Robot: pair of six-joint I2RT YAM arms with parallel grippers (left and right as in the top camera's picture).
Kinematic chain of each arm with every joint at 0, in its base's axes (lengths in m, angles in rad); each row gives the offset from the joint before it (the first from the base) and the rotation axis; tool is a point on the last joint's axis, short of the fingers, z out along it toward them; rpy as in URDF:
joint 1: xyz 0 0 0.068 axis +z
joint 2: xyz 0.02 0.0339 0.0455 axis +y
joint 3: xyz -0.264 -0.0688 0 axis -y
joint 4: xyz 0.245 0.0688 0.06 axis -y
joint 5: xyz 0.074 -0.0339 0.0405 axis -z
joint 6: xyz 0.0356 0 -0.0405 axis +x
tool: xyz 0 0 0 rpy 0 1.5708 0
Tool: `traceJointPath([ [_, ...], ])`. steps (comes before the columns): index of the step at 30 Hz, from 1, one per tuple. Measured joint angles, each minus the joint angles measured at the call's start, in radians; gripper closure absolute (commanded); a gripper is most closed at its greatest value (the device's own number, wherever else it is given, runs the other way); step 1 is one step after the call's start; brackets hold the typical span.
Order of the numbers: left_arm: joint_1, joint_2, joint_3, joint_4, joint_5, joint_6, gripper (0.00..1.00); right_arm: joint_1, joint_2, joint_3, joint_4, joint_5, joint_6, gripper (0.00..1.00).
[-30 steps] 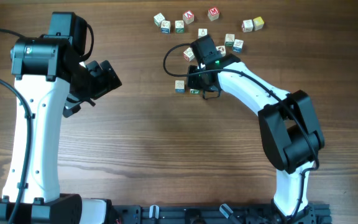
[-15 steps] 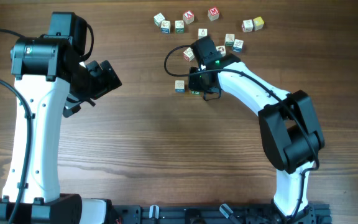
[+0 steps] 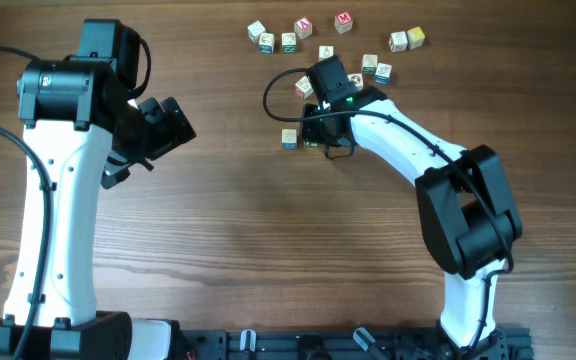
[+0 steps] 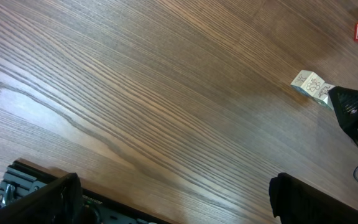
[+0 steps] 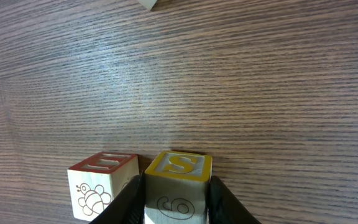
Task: Form a circle
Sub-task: 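Set the S block next to the bee block and hold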
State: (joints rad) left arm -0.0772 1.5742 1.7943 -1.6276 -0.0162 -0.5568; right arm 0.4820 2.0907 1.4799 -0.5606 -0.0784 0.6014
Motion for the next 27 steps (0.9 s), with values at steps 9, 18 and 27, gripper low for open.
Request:
traceJointPath([
  [9, 0.0, 0.0, 0.0, 0.0, 0.0, 0.0, 0.0, 0.0, 0.0, 0.0, 0.0, -0.019, 0.0, 0.72],
  [18, 0.0, 0.0, 0.0, 0.0, 0.0, 0.0, 0.0, 0.0, 0.0, 0.0, 0.0, -0.035, 0.0, 0.7],
  [27, 0.0, 0.0, 0.0, 0.0, 0.0, 0.0, 0.0, 0.0, 0.0, 0.0, 0.0, -0.038, 0.0, 0.66],
])
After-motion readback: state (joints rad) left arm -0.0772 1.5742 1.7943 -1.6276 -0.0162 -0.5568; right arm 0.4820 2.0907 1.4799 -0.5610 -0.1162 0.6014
